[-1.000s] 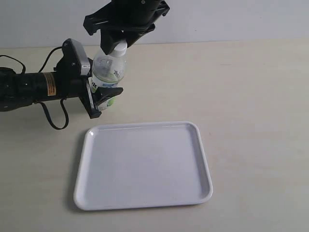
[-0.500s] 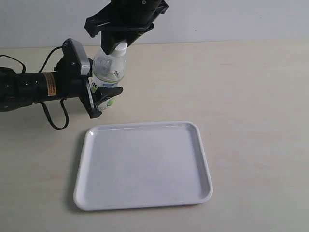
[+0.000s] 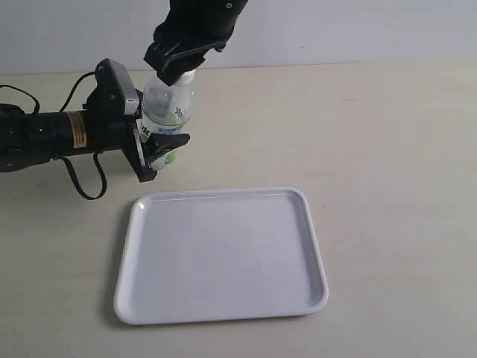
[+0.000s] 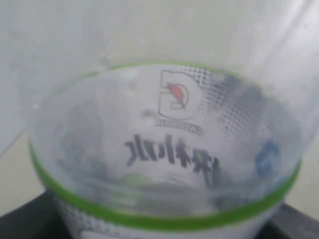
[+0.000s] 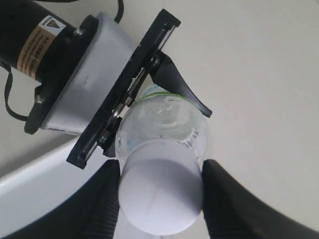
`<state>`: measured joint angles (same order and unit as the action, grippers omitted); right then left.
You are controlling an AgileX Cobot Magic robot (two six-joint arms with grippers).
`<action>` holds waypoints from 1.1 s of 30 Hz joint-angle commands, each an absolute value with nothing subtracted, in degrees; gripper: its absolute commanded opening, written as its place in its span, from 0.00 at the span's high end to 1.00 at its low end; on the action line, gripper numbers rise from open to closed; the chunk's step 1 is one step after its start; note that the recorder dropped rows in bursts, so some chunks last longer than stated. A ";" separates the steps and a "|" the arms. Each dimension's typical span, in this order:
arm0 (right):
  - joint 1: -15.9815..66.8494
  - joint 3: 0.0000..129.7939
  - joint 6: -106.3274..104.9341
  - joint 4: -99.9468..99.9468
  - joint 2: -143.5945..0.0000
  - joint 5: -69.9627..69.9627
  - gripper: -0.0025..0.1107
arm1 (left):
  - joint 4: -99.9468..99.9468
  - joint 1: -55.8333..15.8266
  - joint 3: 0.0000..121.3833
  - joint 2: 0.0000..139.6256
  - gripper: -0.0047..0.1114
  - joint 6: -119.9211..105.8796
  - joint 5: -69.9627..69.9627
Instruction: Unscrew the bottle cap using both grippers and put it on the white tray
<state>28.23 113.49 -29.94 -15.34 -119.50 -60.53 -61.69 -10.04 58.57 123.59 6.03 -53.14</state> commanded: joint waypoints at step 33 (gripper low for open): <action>28.01 114.15 -92.92 -14.10 -118.74 -58.40 0.98 | -61.07 -10.32 58.79 122.79 0.96 12.46 -55.04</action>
<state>28.23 113.49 -89.07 -15.56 -119.50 -60.20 -62.00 -10.17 58.70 123.59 9.22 -53.14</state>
